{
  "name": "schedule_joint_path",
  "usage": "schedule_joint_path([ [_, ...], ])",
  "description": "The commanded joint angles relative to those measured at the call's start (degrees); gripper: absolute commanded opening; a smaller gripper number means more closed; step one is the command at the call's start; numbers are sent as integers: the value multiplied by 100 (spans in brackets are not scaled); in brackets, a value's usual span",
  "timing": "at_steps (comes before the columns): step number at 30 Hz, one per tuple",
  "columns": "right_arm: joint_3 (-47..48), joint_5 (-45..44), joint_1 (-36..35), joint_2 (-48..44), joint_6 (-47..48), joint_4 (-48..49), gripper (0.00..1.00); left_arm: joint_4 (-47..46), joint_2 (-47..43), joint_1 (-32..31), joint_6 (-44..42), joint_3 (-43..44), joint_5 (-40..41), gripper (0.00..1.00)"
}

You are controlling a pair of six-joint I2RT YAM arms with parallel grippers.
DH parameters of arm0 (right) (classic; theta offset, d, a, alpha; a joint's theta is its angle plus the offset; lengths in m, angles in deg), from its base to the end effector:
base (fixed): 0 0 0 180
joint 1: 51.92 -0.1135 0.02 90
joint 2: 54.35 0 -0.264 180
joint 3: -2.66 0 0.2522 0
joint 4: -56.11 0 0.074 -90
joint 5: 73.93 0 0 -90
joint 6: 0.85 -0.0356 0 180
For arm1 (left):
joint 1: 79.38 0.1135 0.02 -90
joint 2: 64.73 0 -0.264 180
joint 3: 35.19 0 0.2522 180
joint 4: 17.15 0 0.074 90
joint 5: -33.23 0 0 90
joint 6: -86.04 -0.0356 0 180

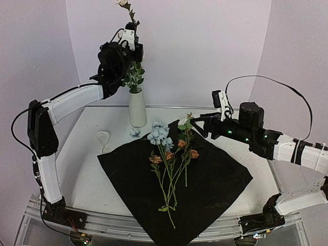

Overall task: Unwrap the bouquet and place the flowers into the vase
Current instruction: Insert the fake flower into the vase.

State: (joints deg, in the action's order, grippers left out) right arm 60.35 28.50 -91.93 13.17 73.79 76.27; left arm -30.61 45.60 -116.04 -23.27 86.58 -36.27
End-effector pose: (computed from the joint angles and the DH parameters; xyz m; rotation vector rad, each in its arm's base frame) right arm 0.2054 0.1824 0.3339 -0.4945 1.3765 0.9476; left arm 0.3735 -0.2624 0.4563 0.2457 1.1395 -0.0645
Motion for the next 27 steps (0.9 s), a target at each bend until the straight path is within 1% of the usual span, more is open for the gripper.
schedule_joint_path([
  [1, 291, -27, -16, 110, 87, 149, 73, -275, 103, 155, 339, 142, -109, 0],
  [12, 412, -40, -16, 316, 142, 149, 73, -302, 386, 511, 1067, -203, -275, 0],
  [27, 505, -13, -17, 472, 174, 152, 73, -328, 604, 580, 1685, -891, -303, 0],
])
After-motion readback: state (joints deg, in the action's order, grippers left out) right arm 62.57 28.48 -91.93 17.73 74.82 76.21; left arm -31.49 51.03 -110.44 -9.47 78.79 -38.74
